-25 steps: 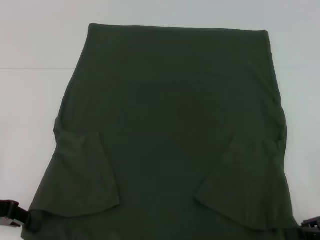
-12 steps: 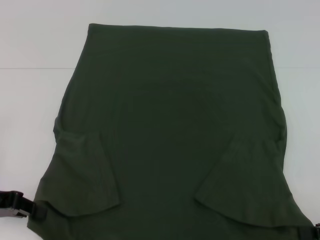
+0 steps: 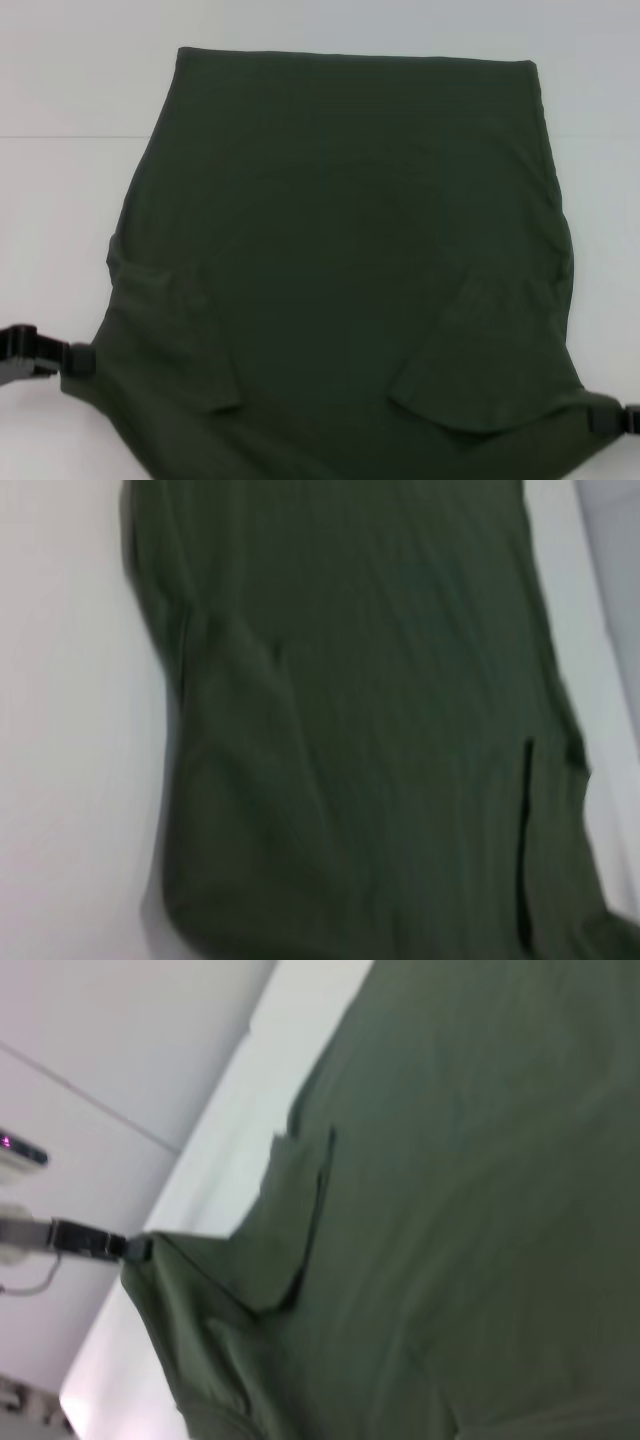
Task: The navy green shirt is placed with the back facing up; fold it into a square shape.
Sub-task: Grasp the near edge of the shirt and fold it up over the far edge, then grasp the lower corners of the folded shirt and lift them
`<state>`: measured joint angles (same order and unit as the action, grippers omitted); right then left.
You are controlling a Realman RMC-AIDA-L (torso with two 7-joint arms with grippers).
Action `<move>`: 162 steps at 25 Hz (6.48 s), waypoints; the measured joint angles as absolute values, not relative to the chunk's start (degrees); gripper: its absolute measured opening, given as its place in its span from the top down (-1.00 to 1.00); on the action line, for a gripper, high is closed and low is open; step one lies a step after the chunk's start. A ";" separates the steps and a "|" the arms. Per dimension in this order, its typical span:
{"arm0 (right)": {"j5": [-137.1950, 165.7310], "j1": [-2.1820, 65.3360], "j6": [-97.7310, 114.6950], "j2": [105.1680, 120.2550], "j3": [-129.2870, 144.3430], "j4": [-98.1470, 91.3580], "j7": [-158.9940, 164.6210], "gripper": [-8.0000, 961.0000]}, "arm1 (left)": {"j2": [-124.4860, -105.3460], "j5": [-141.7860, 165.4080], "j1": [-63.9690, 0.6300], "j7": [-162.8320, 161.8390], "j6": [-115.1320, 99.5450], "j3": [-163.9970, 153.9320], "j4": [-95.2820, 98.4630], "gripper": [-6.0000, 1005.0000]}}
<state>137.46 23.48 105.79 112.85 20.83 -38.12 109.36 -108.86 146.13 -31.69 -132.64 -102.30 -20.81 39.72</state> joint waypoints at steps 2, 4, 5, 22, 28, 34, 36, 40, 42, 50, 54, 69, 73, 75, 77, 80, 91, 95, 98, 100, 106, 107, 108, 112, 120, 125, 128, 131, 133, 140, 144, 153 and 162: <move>135.93 23.77 105.44 112.85 19.39 -37.43 109.58 0.90 | -108.81 144.93 -31.62 -132.63 -101.71 -18.02 39.72 0.91; 134.35 24.11 104.79 112.85 18.16 -36.83 109.74 0.90 | -108.88 144.09 -31.61 -132.63 -100.54 -16.22 39.72 0.90; 133.39 24.33 104.03 112.85 17.44 -36.43 109.79 0.90 | -109.00 143.48 -31.59 -132.62 -99.89 -15.65 39.72 0.90; 120.09 25.82 87.27 114.00 16.40 -32.60 108.08 0.90 | -110.85 128.63 -31.45 -128.93 -87.76 -15.01 34.54 0.90; 117.70 27.49 81.27 115.73 16.51 -32.48 106.36 0.90 | -113.40 123.96 -32.66 -124.05 -81.12 -15.22 34.21 0.90; 113.39 29.21 77.11 116.48 16.67 -31.15 103.51 0.90 | -114.95 120.97 -34.28 -120.58 -77.37 -15.47 34.12 0.90; 112.16 29.73 76.08 116.53 16.72 -31.00 102.86 0.90 | -115.44 119.95 -35.26 -119.29 -75.72 -15.67 34.06 0.90; 111.06 31.12 73.29 116.76 16.84 -30.98 102.06 0.89 | -116.98 119.56 -37.39 -116.83 -71.04 -16.24 34.02 0.90; 110.99 31.80 71.19 117.10 16.86 -30.98 101.52 0.89 | -117.74 119.55 -38.12 -115.81 -68.48 -16.48 34.02 0.90; 110.52 33.72 63.91 118.35 16.87 -30.98 99.43 0.89 | -119.92 117.98 -40.88 -110.92 -60.04 -16.62 33.92 0.90; 110.01 34.34 62.34 118.68 16.89 -30.99 98.51 0.89 | -120.21 117.24 -41.96 -109.96 -57.77 -17.09 33.92 0.90; 109.60 36.70 53.43 119.53 17.15 -27.18 92.00 0.89 | -123.84 112.82 -43.33 -101.69 -44.02 -21.28 32.32 0.90; 109.45 37.49 51.34 119.67 17.10 -26.66 90.78 0.89 | -123.83 111.43 -44.32 -99.18 -41.80 -21.79 31.09 0.90; 109.08 37.74 50.54 119.76 17.07 -26.37 90.22 0.89 | -123.86 109.05 -45.08 -96.70 -39.40 -23.26 29.78 0.90; 108.14 37.86 50.08 119.80 17.06 -25.76 89.03 0.88 | -123.92 106.94 -45.54 -94.54 -38.11 -23.99 28.78 0.90; 106.41 37.96 50.03 119.84 17.09 -24.67 86.69 0.88 | -124.02 104.53 -45.95 -91.58 -36.68 -24.20 27.77 0.90; 103.24 38.47 45.94 119.90 17.14 -22.58 82.82 0.88 | -124.18 92.84 -46.67 -74.23 -35.16 -24.22 23.32 0.90; 100.07 38.77 44.64 119.90 17.14 -21.01 79.40 0.75 | -124.19 86.45 -47.16 -65.72 -34.39 -23.89 20.95 0.78; 99.21 38.97 44.18 119.90 17.14 -20.57 78.58 0.54 | -124.26 82.24 -47.08 -62.59 -34.37 -23.90 20.02 0.60; 99.21 38.97 44.17 119.89 17.14 -20.49 78.57 0.37 | -124.27 80.94 -46.98 -61.73 -34.37 -23.90 19.43 0.47; 99.21 37.80 45.47 119.77 17.09 -20.12 79.68 -0.19 | -124.16 79.86 -45.79 -61.99 -34.32 -23.71 19.15 0.09; 99.23 37.24 46.61 119.69 17.09 -20.11 80.56 -0.27 | -124.02 79.84 -45.19 -63.67 -34.41 -23.92 19.09 0.03; 99.29 36.57 48.08 119.58 17.10 -20.12 81.36 -0.34 | -123.77 79.99 -44.24 -67.07 -35.04 -24.72 19.12 -0.04; 99.58 33.40 55.07 119.08 17.15 -20.36 83.39 -0.67 | -121.04 81.23 -38.71 -83.76 -42.96 -33.32 19.96 -0.16; 99.68 28.64 62.48 118.00 21.77 -20.61 86.84 -0.96 | -111.61 82.83 -30.80 -100.06 -60.34 -47.28 20.28 -0.50; 99.68 28.06 62.71 118.10 24.50 -20.61 87.14 -0.97 | -110.77 90.44 -28.83 -100.63 -61.45 -45.86 23.53 -0.69; 99.67 27.99 62.75 118.34 25.05 -20.61 87.16 -0.97 | -111.19 92.82 -28.58 -99.46 -58.79 -45.72 24.39 -0.74; 99.67 27.91 62.76 118.41 25.13 -20.59 87.17 -0.97 | -111.60 93.19 -28.83 -99.40 -56.55 -45.86 24.09 -0.74; 99.63 27.87 62.62 118.45 25.12 -20.56 87.18 -0.97 | -112.23 93.22 -29.07 -99.40 -54.52 -46.17 24.04 -0.74; 99.44 28.03 62.23 118.57 24.84 -20.62 87.25 -0.97 | -114.63 93.53 -29.93 -97.44 -48.55 -48.10 23.97 -0.74; 99.39 28.19 62.11 118.53 24.76 -20.65 87.63 -0.97 | -115.58 94.48 -30.71 -97.17 -47.10 -48.19 23.87 -0.74; 99.31 28.22 61.95 118.68 24.67 -20.66 87.68 -0.97 | -117.92 94.79 -31.71 -94.25 -41.57 -48.84 24.15 -0.73; 99.33 28.30 62.04 118.66 25.02 -20.66 87.71 -0.97 | -118.12 94.92 -31.18 -93.74 -41.21 -48.81 23.59 -0.73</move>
<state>99.33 28.30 62.04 118.66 25.02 -20.66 87.71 -118.12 94.92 -31.18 -93.74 -41.21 -48.81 23.59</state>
